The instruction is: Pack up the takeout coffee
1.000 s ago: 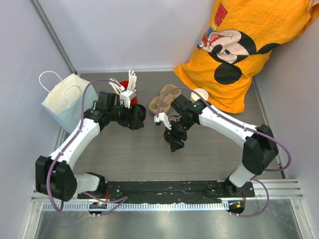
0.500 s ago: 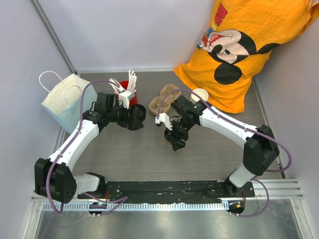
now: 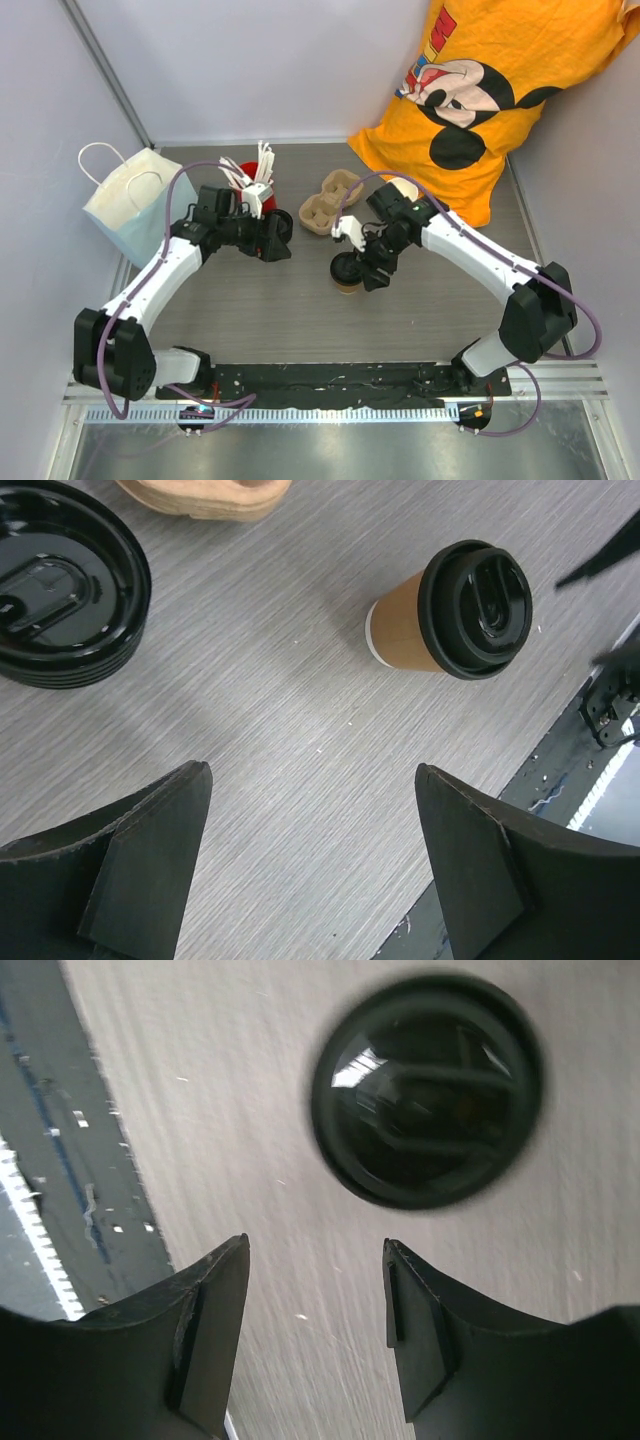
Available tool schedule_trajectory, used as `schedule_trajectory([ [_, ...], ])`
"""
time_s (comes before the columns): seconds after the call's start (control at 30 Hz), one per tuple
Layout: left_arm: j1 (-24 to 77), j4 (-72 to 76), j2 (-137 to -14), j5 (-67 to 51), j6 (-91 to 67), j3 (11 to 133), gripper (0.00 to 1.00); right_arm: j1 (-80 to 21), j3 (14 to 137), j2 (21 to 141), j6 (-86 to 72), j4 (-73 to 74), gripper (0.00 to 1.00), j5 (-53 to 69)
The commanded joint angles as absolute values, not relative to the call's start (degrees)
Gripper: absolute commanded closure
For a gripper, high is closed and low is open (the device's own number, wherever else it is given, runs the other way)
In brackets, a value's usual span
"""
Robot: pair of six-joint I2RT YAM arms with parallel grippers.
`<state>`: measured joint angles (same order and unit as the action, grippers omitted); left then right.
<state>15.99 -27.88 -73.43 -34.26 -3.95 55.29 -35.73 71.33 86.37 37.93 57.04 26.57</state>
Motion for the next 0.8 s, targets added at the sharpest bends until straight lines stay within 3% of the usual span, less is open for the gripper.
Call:
schedule_trajectory([
  [0.0,18.27,-24.44,-76.72,-36.30,-6.06,58.35,0.13,-31.03,71.72,83.67,40.34,57.48,0.39,26.28],
  [0.2,25.31,-15.66,-81.37,-37.34,-10.53,59.15,0.12,-29.71,69.53,80.42,38.68,57.14,0.39,28.56],
  [0.37,28.65,-8.53,-88.23,-41.04,-14.41,63.18,0.11,-29.62,61.72,77.96,28.58,45.99,0.35,25.76],
  [0.77,32.96,-0.18,-95.01,-43.59,-18.45,64.16,0.11,-27.16,59.23,84.10,18.20,35.34,0.33,29.00],
])
